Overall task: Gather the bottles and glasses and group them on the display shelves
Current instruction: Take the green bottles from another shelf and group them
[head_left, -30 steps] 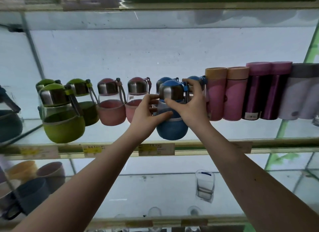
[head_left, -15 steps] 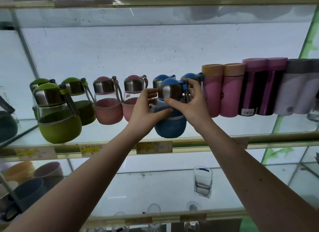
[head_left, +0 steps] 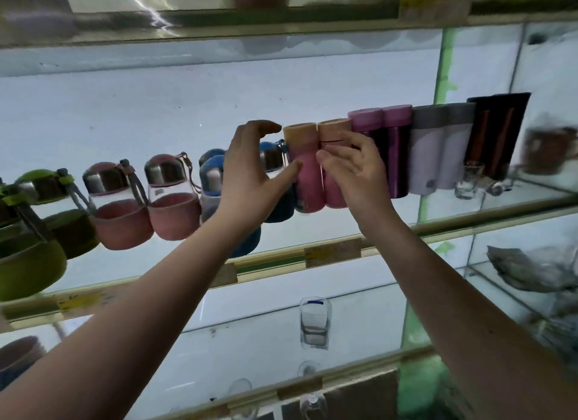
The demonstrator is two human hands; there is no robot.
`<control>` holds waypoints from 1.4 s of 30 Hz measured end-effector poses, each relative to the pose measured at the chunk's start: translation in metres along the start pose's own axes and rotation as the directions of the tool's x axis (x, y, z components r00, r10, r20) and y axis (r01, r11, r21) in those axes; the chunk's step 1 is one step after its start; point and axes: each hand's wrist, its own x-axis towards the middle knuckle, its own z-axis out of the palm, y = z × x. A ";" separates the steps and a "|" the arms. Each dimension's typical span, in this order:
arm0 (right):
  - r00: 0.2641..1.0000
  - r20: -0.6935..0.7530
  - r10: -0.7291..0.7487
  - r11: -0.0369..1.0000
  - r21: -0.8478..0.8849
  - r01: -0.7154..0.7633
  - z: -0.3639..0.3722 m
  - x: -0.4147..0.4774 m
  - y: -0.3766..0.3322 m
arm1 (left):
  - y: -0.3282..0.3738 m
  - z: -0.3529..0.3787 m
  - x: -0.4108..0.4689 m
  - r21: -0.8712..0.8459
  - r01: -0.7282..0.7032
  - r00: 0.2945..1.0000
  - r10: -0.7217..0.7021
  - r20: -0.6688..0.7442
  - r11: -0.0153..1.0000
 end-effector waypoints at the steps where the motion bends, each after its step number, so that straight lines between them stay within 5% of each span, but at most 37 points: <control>1: 1.000 -0.018 -0.005 1.000 0.007 0.005 -0.013 0.000 -0.002 | 0.008 0.012 0.000 -0.038 0.006 1.000 -0.005 0.015 0.999; 12: 0.968 -0.247 -0.049 0.995 -0.097 0.025 -0.236 -0.016 -0.054 | 0.158 0.190 -0.008 -0.388 -0.033 0.982 0.102 0.158 0.921; 21: 0.914 -0.394 -0.096 0.971 -0.238 -0.001 -0.435 -0.058 -0.093 | 0.305 0.342 -0.049 -0.608 0.084 0.951 0.118 0.285 0.790; 31: 0.864 -0.497 -0.082 0.961 -0.270 -0.064 -0.551 -0.068 -0.095 | 0.375 0.441 -0.058 -0.642 0.097 0.911 0.192 0.365 0.760; 42: 0.858 -0.499 -0.120 0.934 -0.350 -0.073 -0.662 0.028 -0.045 | 0.390 0.579 0.004 -0.586 0.072 0.920 0.173 0.352 0.807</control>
